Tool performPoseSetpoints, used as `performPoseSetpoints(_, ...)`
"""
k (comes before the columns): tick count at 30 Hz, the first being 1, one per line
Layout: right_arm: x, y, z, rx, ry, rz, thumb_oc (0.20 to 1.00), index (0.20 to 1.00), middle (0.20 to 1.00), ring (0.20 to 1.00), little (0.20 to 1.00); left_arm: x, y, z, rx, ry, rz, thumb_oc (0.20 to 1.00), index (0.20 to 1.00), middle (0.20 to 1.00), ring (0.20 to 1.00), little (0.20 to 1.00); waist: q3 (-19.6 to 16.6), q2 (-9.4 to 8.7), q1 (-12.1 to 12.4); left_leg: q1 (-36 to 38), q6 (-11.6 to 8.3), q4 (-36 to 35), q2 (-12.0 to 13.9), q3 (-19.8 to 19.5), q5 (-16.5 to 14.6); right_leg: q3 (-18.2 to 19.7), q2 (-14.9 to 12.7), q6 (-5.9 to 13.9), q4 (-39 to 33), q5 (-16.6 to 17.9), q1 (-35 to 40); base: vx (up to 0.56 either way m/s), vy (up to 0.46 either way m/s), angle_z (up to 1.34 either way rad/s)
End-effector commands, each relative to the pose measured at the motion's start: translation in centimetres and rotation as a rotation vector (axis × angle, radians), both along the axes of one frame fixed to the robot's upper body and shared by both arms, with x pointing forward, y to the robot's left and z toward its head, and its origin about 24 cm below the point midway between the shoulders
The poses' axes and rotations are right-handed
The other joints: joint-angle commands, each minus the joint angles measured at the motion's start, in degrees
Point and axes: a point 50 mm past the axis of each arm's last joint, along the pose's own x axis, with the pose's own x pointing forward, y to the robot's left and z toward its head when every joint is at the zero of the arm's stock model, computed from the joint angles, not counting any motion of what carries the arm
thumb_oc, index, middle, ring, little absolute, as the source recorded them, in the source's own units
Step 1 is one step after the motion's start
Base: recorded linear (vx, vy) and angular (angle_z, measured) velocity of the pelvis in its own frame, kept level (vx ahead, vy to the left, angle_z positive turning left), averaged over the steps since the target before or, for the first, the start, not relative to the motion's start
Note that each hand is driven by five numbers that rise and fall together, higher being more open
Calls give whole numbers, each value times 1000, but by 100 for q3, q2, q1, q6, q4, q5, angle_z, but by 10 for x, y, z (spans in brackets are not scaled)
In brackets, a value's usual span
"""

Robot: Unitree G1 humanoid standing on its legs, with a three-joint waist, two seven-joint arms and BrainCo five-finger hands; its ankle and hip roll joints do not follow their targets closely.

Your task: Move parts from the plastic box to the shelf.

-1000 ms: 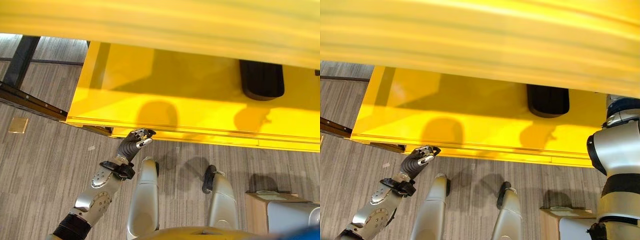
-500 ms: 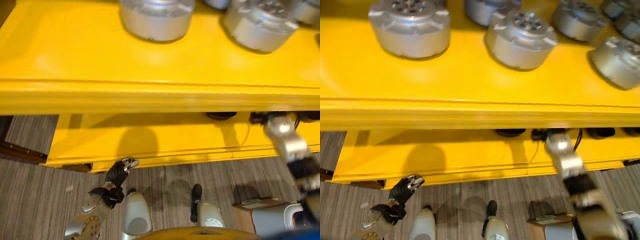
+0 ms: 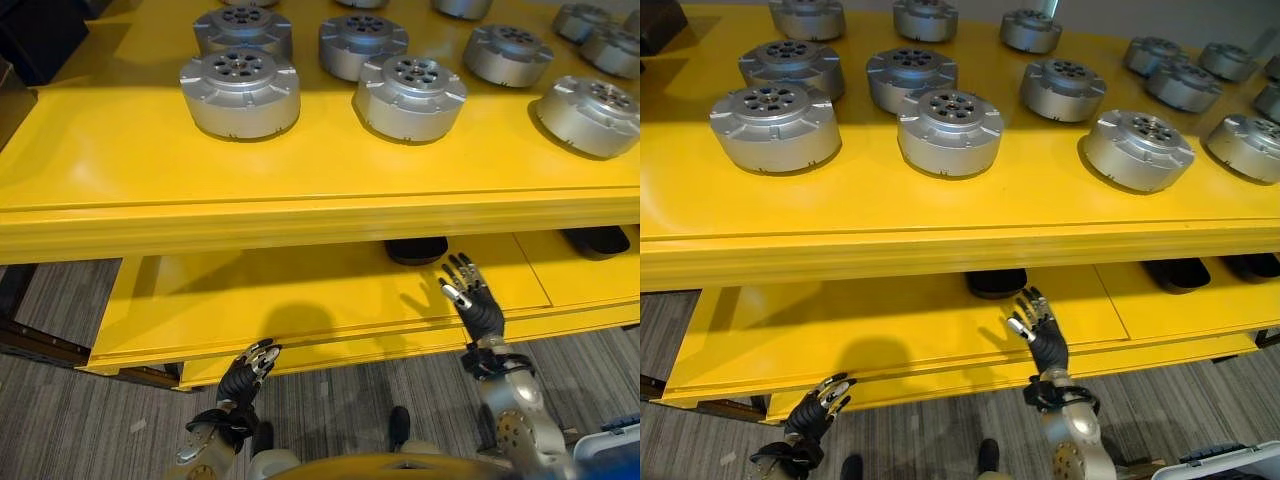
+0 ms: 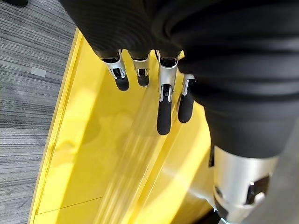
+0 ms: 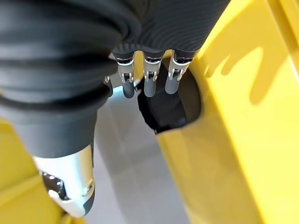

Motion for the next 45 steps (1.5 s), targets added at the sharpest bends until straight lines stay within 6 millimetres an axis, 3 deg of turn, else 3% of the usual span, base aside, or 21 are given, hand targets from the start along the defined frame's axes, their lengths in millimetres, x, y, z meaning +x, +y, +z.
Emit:
performPoseSetpoints(1,9,-19,32,2,-181,-30,1000,1000,1000,1000,1000,86,-13,103,-12,-673,-42,1000,1000,1000,1000,1000,-405,289,-206,-36,194,44,53,82,101,-21,24,255,182,-338,297,6,18,-10)
performPoseSetpoints(12,1,-19,32,-33,-171,-31,1000,1000,1000,1000,1000,81,-10,101,-8,-674,-17,1000,1000,1000,1000,1000,-319,472,-351,126,123,63,203,331,106,250,119,201,215,-381,235,5,-21,-17)
performPoseSetpoints(17,2,-29,38,-104,-200,-81,1000,1000,1000,1000,1000,81,-16,100,-30,-675,-30,1000,1000,1000,1000,1000,-200,671,-447,-67,-77,182,557,311,364,283,469,-8,230,-566,179,-26,-137,-5)
performPoseSetpoints(20,1,-37,47,-212,-237,-117,1000,1000,1000,1000,1000,82,-22,98,-61,-675,-48,1000,1000,1000,1000,1000,-51,699,-456,-384,-140,754,705,139,616,312,666,-178,179,-602,203,-26,-174,-4)
performPoseSetpoints(23,1,-41,50,-226,-252,-149,1000,1000,1000,1000,1000,83,-29,100,-73,-685,-76,1000,1000,1000,1000,1000,63,689,-464,-579,-140,1076,687,14,788,274,693,-236,190,-598,213,-24,-99,5)
performPoseSetpoints(24,1,-43,52,-229,-254,-175,1000,1000,1000,1000,1000,86,-36,101,-94,-686,-101,1000,1000,1000,1000,1000,126,644,-511,-714,-53,1350,531,155,672,219,636,-276,190,-628,245,-22,-77,5)
performPoseSetpoints(26,3,-42,50,-236,-246,-182,1000,1000,1000,1000,1000,86,-40,102,-101,-692,-109,1000,1000,1000,1000,1000,182,522,-360,-853,272,1268,-387,-383,-38,321,544,-250,178,-612,247,37,-53,16)
performPoseSetpoints(27,2,-40,48,-234,-240,-176,1000,1000,1000,1000,1000,84,-40,102,-95,-689,-108,1000,1000,1000,1000,1000,180,478,-233,-968,437,1205,-899,-849,-191,423,567,-256,205,-590,193,58,-22,-2)
performPoseSetpoints(29,3,-36,46,-238,-233,-154,1000,1000,1000,1000,1000,83,-40,102,-85,-693,-117,1000,1000,1000,1000,1000,148,460,-77,-1099,681,1044,-1581,-1647,-172,651,679,-276,257,-555,75,61,-8,-68)
performPoseSetpoints(31,7,-30,43,-223,-231,-122,1000,1000,1000,1000,1000,83,-39,105,-73,-711,-127,1000,1000,1000,1000,1000,115,425,13,-1182,887,1095,-2082,-2182,-180,991,830,-294,291,-545,-40,52,26,-129)
performPoseSetpoints(41,6,-18,34,-153,-180,-85,1000,1000,1000,1000,1000,79,-33,102,-56,-688,-114,1000,1000,1000,1000,1000,-69,411,-2,-700,1166,429,-1824,-1420,-103,1534,898,-166,602,-589,-217,62,112,-61)
performPoseSetpoints(45,3,-18,30,-145,-156,-88,1000,1000,1000,1000,1000,78,-35,103,-54,-686,-123,1000,1000,1000,1000,1000,-35,429,-65,-566,1216,187,-1792,-1312,-18,1594,896,-125,824,-647,-369,2,96,-36)
